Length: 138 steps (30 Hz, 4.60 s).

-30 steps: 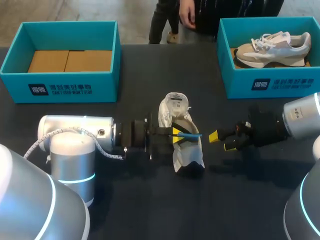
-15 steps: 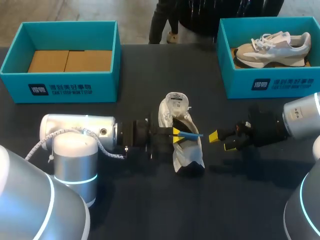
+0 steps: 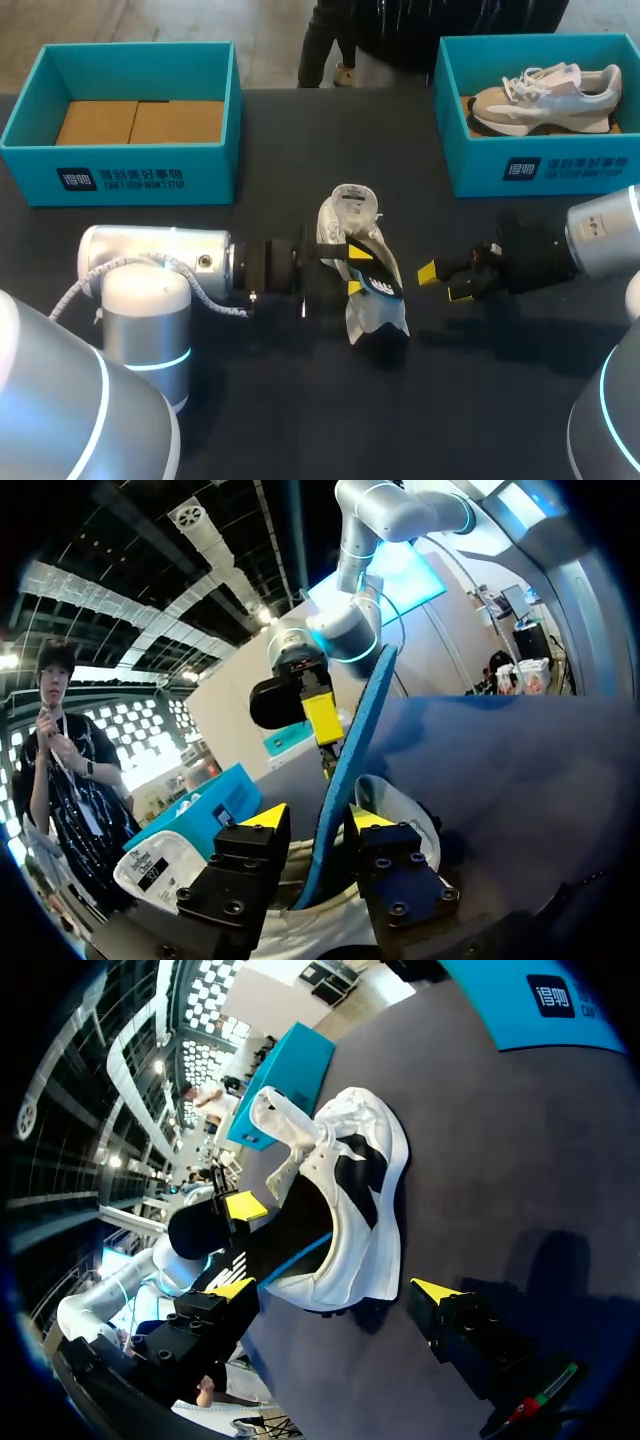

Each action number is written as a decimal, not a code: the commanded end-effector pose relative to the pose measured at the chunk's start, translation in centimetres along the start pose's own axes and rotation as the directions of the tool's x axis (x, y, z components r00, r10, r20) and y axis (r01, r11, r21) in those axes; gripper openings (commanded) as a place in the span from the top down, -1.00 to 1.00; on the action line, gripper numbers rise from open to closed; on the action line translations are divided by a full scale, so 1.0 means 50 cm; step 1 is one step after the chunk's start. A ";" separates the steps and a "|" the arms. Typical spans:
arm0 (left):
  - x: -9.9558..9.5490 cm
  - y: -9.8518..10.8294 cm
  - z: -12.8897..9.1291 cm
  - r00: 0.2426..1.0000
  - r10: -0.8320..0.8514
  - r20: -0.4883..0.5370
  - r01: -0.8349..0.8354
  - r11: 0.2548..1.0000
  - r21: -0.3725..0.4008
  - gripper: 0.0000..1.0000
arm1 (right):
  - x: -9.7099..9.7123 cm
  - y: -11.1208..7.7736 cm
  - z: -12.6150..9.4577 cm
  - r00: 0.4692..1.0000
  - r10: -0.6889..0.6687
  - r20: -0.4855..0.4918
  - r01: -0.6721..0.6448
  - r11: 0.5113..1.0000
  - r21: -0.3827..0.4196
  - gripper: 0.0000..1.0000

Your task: Take the shoe out of the shoebox, open the shoe tongue, remove and reinsert the insole, then place the shoe into the shoebox

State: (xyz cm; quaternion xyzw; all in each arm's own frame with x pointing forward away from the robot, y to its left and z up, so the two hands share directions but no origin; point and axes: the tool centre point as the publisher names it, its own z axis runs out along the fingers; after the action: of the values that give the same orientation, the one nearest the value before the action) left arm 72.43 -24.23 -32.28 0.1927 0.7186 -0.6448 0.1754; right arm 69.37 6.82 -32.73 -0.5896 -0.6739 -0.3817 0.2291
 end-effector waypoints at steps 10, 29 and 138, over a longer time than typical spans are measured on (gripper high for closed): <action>0.012 0.017 0.005 0.999 -0.006 -0.048 0.005 1.000 -0.019 1.00 | 0.002 -0.002 0.000 1.000 0.000 0.003 0.000 1.000 -0.001 -1.00; 0.001 0.035 -0.009 0.999 -0.007 -0.048 0.004 0.998 -0.063 0.15 | 0.002 -0.002 0.000 1.000 0.000 0.003 0.000 1.000 -0.001 -1.00; 0.028 0.034 0.020 0.984 0.017 -0.179 -0.027 0.998 -0.052 1.00 | 0.002 -0.002 0.000 1.000 0.000 0.003 0.000 1.000 -0.001 -1.00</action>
State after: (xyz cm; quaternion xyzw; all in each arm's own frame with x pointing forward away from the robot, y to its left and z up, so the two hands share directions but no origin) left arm 71.85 -24.81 -34.32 0.2512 0.7444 -0.6058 0.1257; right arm 69.37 6.82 -32.73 -0.5896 -0.6739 -0.3817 0.2292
